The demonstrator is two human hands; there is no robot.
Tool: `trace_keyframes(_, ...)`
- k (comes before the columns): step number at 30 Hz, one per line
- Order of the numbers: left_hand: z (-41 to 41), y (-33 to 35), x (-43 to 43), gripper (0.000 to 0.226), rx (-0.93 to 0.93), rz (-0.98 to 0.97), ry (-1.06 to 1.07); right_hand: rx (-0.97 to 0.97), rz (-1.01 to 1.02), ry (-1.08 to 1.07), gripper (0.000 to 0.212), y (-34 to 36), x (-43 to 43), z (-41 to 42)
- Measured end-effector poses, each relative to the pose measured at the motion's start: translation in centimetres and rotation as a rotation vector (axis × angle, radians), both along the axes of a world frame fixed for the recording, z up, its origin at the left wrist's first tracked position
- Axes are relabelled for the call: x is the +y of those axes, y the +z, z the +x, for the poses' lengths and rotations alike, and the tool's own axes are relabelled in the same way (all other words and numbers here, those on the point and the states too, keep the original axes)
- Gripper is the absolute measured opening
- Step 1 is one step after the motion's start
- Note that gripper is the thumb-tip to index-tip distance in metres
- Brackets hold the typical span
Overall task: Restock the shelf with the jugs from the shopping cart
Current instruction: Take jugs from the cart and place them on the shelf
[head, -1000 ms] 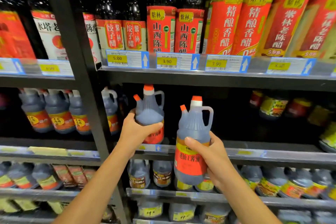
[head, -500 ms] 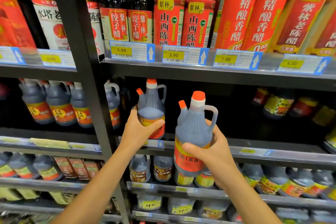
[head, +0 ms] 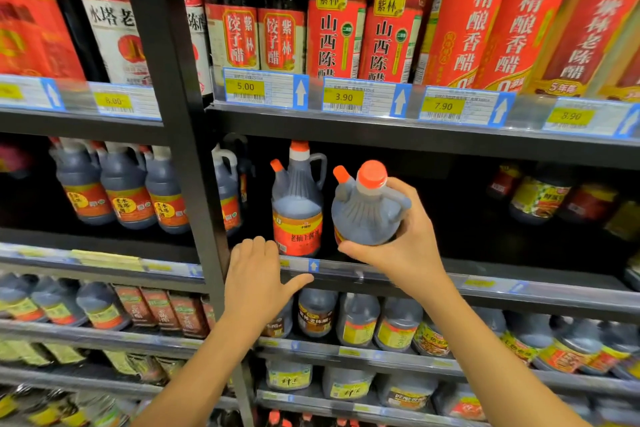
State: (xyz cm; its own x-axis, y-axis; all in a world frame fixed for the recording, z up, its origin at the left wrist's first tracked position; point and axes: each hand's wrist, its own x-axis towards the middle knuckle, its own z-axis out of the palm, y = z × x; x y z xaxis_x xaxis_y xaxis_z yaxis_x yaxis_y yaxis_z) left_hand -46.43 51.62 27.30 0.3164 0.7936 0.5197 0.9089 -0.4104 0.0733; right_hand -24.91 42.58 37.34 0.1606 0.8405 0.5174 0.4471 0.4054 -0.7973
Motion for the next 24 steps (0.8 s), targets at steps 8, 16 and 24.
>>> trace_keyframes(8, -0.1, -0.2, 0.0, 0.070, 0.034, 0.028, -0.008, 0.078, -0.111, -0.114, 0.084, -2.4, 3.0, 0.9)
trace_keyframes(16, 0.0, -0.2, 0.0, 0.070, 0.066, 0.021, 0.005, 0.238, -0.239, -0.124, 0.081, -3.1, 5.5, 1.2)
trace_keyframes(24, 0.0, -0.3, 0.0, 0.072, 0.051, 0.031, -0.015, 0.156, -0.303, -0.113, 0.085, -3.4, 4.2, 1.6)
